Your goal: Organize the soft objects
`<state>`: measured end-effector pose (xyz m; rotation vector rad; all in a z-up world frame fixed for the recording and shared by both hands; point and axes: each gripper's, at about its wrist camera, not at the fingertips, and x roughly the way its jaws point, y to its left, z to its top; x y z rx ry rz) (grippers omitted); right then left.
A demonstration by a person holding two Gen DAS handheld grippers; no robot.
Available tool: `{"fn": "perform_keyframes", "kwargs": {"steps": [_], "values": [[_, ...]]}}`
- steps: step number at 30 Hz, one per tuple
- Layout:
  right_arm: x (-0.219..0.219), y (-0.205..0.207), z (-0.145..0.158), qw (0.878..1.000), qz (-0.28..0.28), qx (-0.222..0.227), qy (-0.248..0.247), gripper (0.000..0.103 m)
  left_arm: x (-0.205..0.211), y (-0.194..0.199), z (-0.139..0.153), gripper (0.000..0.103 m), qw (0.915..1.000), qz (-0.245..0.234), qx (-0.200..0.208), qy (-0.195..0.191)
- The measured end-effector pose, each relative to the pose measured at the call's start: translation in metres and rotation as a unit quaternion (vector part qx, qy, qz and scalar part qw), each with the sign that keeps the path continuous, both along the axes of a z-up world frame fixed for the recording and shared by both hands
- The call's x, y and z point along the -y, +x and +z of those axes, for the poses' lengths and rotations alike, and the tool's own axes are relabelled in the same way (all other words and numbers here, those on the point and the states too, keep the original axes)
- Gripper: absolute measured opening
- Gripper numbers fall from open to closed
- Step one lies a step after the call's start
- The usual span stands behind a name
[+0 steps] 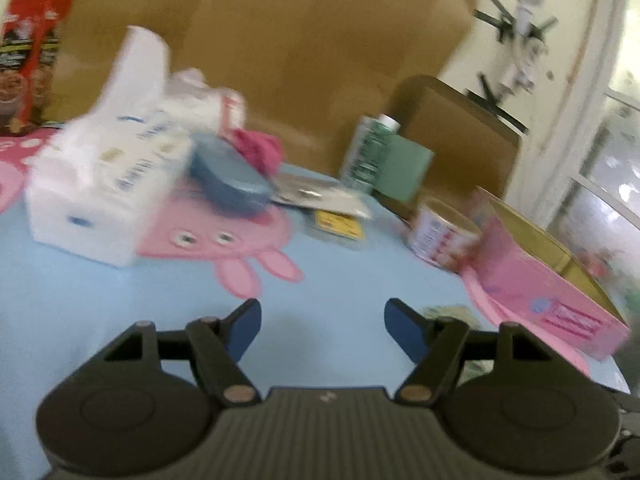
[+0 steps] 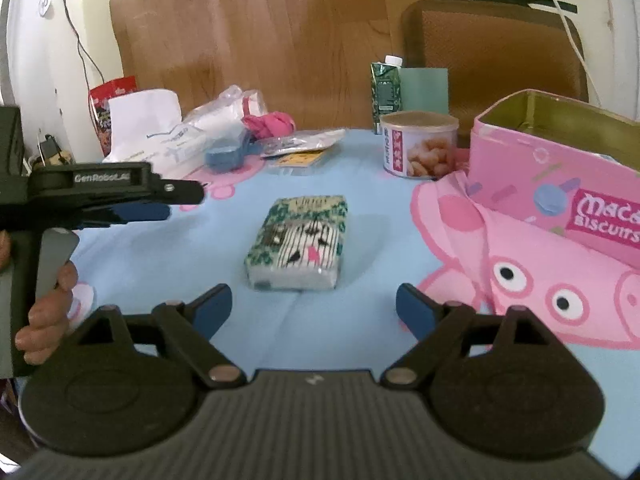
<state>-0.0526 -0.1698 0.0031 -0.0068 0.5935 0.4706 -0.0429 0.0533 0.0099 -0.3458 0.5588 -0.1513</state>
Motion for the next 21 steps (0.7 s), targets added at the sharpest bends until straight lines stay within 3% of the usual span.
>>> {"fn": "perform_keyframes", "kwargs": {"steps": [2, 5, 9, 21], "values": [[0.0, -0.003, -0.006, 1.0, 0.002, 0.011, -0.006, 0.092, 0.013, 0.001, -0.002, 0.07, 0.9999, -0.011, -0.006, 0.004], [0.005, -0.004, -0.006, 1.0, 0.003, 0.01, 0.005, 0.092, 0.03, 0.002, -0.002, 0.07, 0.9982, -0.018, -0.015, 0.054], [0.01, -0.005, -0.007, 0.999, 0.0, 0.007, 0.034, 0.092, 0.037, 0.0, -0.003, 0.07, 0.9964, -0.026, -0.012, 0.08], [0.018, -0.005, -0.008, 0.997, -0.005, 0.003, 0.071, 0.092, 0.02, 0.001, -0.004, 0.075, 0.9987, -0.041, -0.009, 0.028]]}}
